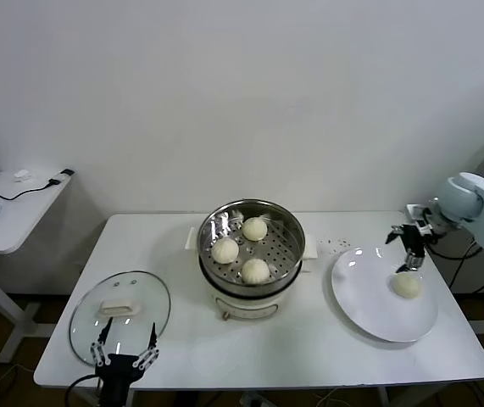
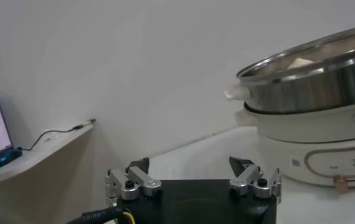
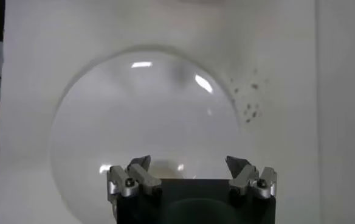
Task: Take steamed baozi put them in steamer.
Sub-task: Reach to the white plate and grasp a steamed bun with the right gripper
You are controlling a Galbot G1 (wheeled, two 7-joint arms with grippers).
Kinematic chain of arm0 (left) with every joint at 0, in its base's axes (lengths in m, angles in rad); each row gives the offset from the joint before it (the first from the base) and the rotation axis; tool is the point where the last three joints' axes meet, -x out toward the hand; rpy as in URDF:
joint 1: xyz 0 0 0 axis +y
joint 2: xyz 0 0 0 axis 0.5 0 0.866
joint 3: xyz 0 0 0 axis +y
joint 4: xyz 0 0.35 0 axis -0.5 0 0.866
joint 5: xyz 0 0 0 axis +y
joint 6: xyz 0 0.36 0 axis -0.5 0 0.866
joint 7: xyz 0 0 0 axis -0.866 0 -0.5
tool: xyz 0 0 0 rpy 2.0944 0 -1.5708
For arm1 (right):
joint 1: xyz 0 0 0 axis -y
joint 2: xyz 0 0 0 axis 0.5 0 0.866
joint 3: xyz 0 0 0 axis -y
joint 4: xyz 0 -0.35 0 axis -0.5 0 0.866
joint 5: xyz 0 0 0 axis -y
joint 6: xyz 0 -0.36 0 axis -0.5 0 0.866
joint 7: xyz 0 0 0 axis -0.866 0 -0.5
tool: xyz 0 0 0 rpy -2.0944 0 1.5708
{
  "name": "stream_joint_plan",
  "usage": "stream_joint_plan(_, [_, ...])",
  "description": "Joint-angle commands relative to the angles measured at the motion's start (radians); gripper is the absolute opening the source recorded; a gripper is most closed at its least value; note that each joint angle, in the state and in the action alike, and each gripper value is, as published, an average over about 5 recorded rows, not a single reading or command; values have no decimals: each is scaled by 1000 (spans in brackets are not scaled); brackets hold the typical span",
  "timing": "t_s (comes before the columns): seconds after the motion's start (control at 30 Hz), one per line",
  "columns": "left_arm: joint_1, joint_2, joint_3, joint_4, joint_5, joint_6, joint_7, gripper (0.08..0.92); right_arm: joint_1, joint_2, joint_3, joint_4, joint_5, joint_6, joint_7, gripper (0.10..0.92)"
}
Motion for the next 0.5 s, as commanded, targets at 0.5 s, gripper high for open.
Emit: stream_joint_plan(0.5, [-1,-5,-10,22,1,-5,-2,823,-206,166,246,-304,-249,98,-23,823])
